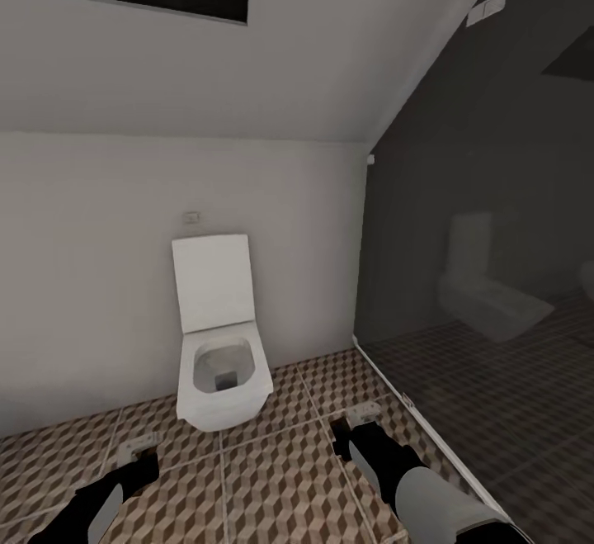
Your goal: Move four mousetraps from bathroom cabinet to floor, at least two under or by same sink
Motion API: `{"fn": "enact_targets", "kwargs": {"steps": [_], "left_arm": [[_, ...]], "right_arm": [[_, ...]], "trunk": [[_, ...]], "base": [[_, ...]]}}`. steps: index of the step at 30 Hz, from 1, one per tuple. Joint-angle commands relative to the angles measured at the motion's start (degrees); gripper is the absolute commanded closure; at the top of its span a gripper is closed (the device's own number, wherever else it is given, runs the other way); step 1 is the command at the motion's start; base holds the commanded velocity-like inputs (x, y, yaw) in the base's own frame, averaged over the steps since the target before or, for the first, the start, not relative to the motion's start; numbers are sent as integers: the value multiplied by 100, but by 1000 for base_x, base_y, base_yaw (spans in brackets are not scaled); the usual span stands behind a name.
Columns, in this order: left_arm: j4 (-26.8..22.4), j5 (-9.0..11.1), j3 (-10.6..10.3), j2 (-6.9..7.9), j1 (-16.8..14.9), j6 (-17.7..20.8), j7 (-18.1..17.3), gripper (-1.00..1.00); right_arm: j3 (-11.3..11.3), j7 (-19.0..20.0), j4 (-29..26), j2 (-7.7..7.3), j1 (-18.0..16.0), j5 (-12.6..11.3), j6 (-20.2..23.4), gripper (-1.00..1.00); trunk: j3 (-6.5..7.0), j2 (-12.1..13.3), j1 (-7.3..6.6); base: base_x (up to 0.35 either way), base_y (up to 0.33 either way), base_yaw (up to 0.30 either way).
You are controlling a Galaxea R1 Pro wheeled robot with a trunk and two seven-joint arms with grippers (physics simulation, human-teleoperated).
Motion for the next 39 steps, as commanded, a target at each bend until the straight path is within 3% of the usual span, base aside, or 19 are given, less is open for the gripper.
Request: {"fn": "enact_targets", "kwargs": {"steps": [1,34,39], "left_arm": [[-9,37,32,-3,-2,42,-38,100],[-2,30,40,-12,-2,40,-37,100],[-2,30,40,-12,-2,40,-34,100]], "right_arm": [[22,-7,-10,-1,-2,11,40,100],[44,11,-10,-2,-2,26,40,100],[44,9,-10,-2,-2,38,40,100]], "trunk": [[-25,-45,22],[-617,-1368,747],[-617,-1368,747]], "base": [[0,0,0],[0,0,0],[0,0,0]]}}
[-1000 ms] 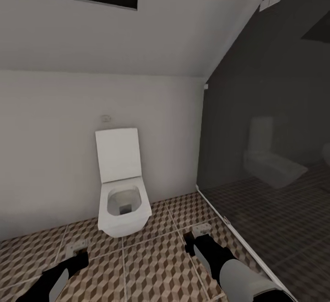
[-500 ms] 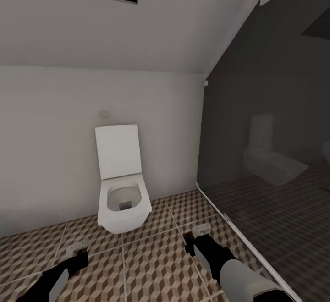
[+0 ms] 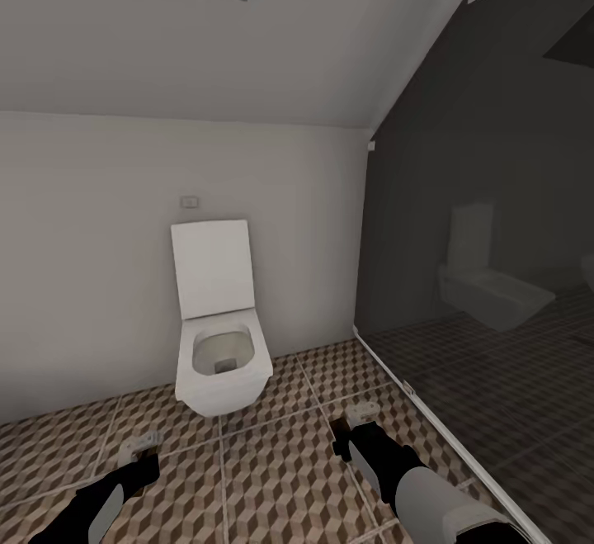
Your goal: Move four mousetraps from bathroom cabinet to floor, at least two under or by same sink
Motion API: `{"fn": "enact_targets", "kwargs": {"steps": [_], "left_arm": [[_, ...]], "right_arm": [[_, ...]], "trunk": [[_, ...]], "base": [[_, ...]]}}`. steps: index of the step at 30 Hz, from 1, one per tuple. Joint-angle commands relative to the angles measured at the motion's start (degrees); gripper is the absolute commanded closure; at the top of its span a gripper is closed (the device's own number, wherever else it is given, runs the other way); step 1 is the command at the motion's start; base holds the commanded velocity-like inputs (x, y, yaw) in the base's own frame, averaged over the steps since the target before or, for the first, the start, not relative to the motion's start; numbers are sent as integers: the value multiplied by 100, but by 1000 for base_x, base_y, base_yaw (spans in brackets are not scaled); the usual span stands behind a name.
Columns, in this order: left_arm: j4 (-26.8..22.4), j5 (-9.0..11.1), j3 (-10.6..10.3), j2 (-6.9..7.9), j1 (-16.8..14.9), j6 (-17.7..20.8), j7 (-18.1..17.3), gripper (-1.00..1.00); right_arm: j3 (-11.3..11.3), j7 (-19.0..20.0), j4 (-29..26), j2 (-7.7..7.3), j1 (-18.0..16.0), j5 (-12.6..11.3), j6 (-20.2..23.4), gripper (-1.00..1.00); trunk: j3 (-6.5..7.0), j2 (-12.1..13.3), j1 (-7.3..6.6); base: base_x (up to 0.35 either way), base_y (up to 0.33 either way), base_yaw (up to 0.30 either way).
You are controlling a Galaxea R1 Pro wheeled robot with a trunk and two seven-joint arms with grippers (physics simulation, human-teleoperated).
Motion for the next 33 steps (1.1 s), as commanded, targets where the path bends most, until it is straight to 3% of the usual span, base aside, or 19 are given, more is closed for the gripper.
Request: {"fn": "enact_targets", "kwargs": {"steps": [1,4,33], "left_arm": [[-9,36,32,-3,-2,40,-36,100],[-9,35,32,-3,-2,37,-35,100],[32,37,32,-3,-2,41,-36,100]], "right_arm": [[21,-7,-9,0,-2,15,40,100],[21,-6,-9,0,-2,20,40,100],[30,-28,-9,-1,-2,78,151,100]], "trunk": [[-6,-3,-1],[-6,-3,-1],[-527,-1166,636]], "base": [[0,0,0],[0,0,0],[0,0,0]]}}
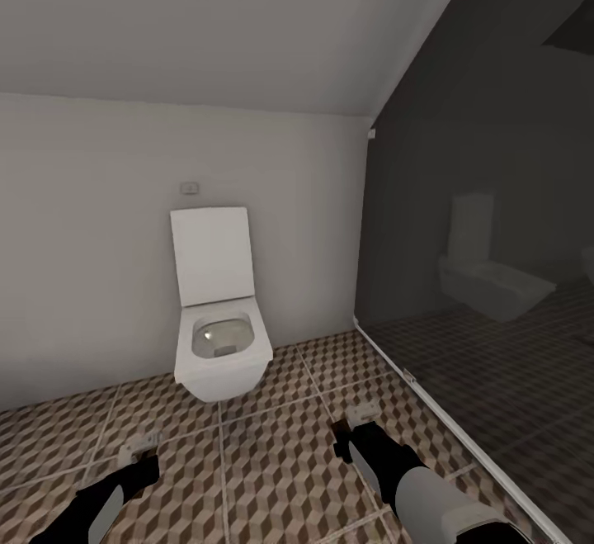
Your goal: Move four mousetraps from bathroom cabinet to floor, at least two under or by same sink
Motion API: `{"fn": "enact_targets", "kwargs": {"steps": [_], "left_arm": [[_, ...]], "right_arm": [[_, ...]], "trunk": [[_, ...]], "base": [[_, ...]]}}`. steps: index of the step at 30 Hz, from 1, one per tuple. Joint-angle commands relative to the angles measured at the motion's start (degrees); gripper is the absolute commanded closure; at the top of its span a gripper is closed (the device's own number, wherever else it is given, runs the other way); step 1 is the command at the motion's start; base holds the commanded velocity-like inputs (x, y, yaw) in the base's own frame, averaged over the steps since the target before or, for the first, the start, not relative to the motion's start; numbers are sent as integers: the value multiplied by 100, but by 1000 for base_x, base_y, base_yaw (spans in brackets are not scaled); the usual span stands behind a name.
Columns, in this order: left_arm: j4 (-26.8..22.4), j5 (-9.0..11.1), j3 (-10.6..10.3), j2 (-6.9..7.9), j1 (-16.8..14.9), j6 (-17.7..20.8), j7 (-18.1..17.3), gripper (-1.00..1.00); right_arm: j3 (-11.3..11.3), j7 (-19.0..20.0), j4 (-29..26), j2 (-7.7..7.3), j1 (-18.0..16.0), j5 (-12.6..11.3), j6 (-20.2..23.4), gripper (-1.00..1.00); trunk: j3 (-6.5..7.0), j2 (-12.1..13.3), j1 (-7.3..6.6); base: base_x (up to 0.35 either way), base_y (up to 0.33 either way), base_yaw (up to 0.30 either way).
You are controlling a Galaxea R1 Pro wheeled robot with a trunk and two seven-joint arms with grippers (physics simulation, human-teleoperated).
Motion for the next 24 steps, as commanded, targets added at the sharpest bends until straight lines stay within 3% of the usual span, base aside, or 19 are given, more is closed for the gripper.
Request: {"fn": "enact_targets", "kwargs": {"steps": [1,18,24], "left_arm": [[-10,36,33,-3,-2,42,-38,100],[-19,33,37,31,-2,48,-31,100],[-77,42,67,58,-2,107,24,100]], "right_arm": [[19,-3,-9,0,-2,21,38,100],[-40,-8,-11,-39,-2,-30,-3,100],[-50,-61,-228,-78,-2,-28,36,100]], "trunk": [[-25,-44,21],[-330,-726,395],[-463,-734,410]], "base": [[0,0,0],[0,0,0],[0,0,0]]}}
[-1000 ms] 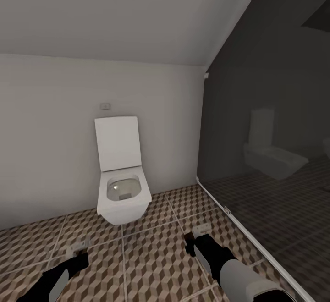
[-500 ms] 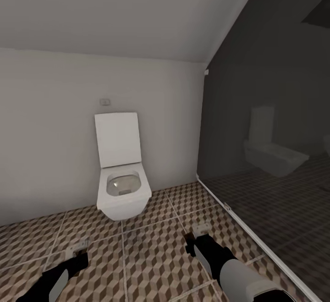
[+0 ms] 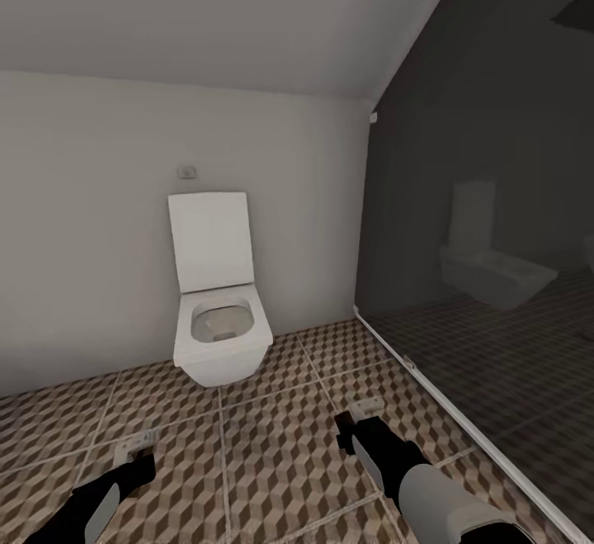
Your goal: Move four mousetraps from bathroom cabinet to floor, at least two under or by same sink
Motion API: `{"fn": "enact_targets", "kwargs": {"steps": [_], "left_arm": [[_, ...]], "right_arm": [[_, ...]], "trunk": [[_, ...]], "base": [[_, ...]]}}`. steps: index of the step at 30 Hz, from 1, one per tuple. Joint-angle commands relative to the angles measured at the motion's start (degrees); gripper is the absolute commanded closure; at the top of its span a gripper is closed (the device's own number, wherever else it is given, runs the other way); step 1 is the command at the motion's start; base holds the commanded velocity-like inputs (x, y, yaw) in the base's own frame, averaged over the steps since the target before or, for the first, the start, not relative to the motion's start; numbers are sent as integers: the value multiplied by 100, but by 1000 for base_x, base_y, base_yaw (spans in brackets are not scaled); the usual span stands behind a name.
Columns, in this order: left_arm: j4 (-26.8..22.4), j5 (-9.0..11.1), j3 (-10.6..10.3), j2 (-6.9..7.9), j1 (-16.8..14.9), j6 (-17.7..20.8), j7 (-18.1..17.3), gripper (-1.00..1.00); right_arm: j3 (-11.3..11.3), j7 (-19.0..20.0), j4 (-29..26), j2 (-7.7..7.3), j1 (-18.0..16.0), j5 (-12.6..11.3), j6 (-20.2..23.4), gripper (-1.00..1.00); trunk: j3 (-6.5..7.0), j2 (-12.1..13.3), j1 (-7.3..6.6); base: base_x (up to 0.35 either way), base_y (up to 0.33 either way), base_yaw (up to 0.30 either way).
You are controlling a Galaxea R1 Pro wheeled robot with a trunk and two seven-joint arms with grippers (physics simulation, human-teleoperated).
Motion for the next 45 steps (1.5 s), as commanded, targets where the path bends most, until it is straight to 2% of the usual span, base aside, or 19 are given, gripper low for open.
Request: {"fn": "enact_targets", "kwargs": {"steps": [1,6,10,16,28,37,45], "left_arm": [[-65,36,39,15,-1,50,-25,100],[-653,38,48,50,-8,138,-5,100],[-1283,39,50,67,-10,497,44,100],[-1716,30,46,68,-10,626,191,100],[-1791,30,42,53,-10,565,211,100],[-1816,31,31,45,-10,273,211,100],[-1834,31,19,24,-10,211,201,100]], "right_arm": [[23,-18,-141,-4,-1,21,54,100],[22,-60,-549,-9,-1,25,91,100],[22,-75,-640,-10,19,5,70,100],[16,-75,-725,-8,24,-7,45,100],[14,-71,-752,8,25,-8,55,100],[22,-77,-760,-17,25,0,53,100],[21,-175,-1082,-35,25,-5,131,100]], "trunk": [[-29,-4,1],[-140,-11,14],[-229,-16,24],[-362,-24,40],[-627,-40,71],[-827,-52,94],[-827,-52,94]], "base": [[0,0,0],[0,0,0],[0,0,0],[0,0,0],[0,0,0],[0,0,0],[0,0,0]]}}
